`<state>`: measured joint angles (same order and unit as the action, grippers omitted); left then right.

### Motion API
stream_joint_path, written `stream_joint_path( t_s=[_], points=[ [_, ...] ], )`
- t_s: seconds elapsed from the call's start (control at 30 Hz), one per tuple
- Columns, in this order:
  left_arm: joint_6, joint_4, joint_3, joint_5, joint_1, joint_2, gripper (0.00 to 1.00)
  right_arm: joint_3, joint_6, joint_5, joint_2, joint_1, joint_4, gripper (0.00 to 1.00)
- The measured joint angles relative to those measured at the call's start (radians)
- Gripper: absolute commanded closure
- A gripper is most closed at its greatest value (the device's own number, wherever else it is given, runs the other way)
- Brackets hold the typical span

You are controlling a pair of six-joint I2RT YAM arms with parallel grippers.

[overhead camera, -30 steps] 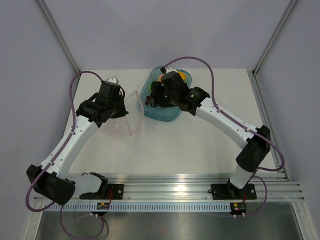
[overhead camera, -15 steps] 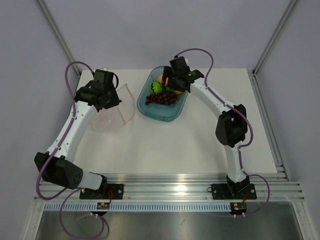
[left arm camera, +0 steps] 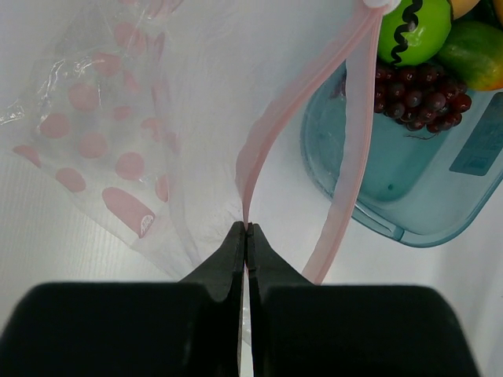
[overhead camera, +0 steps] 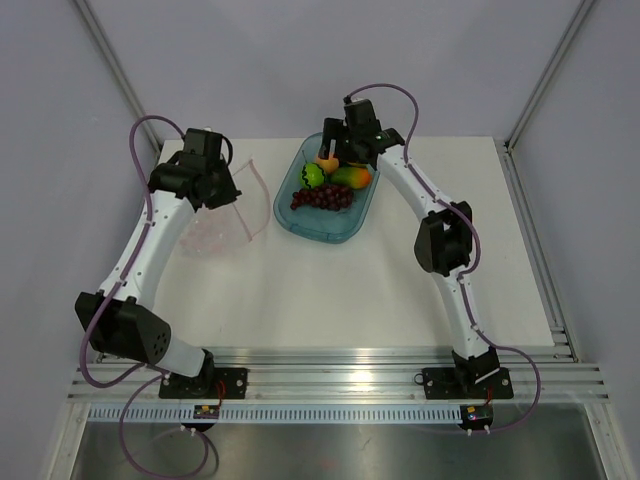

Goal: Place the food in the zip-top bag and seal the zipper
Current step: Pick up the fake fruit from the bin.

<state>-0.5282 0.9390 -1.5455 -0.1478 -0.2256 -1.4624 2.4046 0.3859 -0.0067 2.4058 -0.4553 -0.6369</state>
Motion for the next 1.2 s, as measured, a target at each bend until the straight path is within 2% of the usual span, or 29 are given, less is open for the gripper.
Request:
stream_joint_path(
  t_s=[0.37,0.5,0.87,1.2],
  points=[
    [0.007,0.003,-0.013,0.009,0.022,-0.036,1.00,0.041,-0.057,-0.134,0.132,-0.003,0.170,0.00],
    [0.008,0.002,-0.013,0.013,0.022,-0.044,1.00,0.095,-0.058,-0.163,0.200,-0.003,0.188,0.01],
    [0.008,0.001,-0.013,0.014,0.022,-0.066,1.00,0.095,-0.049,-0.248,0.260,-0.007,0.208,0.00],
    [0.008,-0.011,-0.035,0.026,0.022,-0.110,1.00,0.112,-0.063,-0.184,0.289,-0.034,0.205,0.00]
  ],
)
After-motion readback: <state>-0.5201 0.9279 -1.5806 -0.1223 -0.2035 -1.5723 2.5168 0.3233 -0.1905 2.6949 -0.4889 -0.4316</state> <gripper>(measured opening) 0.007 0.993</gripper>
